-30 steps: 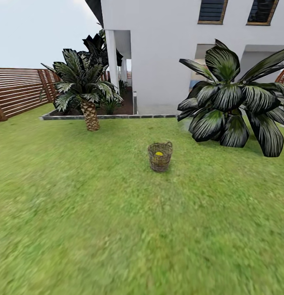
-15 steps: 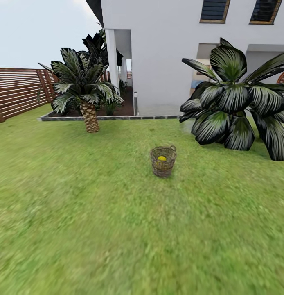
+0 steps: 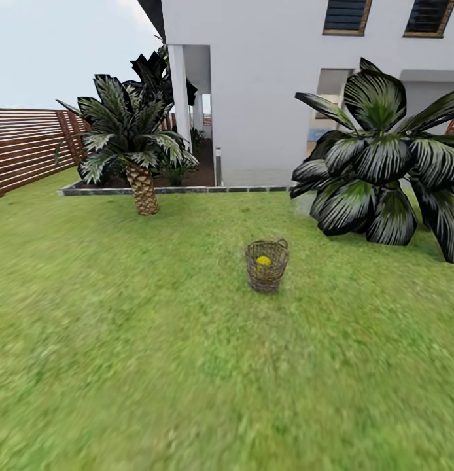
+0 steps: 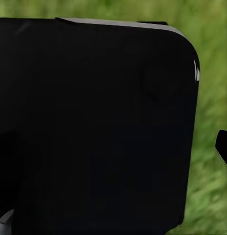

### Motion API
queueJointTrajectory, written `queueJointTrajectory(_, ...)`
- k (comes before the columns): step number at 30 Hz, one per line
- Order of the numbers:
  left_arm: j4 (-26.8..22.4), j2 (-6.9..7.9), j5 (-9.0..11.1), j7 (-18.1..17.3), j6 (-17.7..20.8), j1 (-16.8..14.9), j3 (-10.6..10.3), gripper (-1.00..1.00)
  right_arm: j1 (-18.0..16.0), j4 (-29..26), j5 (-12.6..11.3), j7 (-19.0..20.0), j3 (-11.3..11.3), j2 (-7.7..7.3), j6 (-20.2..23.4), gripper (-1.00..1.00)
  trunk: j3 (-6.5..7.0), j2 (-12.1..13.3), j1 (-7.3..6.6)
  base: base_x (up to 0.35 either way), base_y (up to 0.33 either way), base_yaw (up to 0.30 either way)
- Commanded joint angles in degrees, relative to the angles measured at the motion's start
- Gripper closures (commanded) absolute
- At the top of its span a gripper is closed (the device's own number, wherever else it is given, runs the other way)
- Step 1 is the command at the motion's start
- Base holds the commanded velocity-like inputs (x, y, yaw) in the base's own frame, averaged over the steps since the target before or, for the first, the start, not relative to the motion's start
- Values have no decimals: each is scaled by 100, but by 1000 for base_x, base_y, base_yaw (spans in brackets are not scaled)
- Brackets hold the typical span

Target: Take the three Easter eggs out of the wicker basket on the lawn in the garden, then place them on the lawn next to a single tree (choose any tree) so that all three eggs are next to the same tree and none are left in the basket.

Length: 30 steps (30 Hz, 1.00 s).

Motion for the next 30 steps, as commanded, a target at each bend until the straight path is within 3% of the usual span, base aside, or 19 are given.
queueJointTrajectory(1,4,0,-3,7,-24,-3,-4,-100,3,-8,2,2,5,0,-9,-100,-4,-2,3,324,86,0)
queueJointTrajectory(30,1,0,-4,7,-151,4,-5,-100,3,-7,2,2,6,0,-9,-100,-4,-2,3,318,72,0)
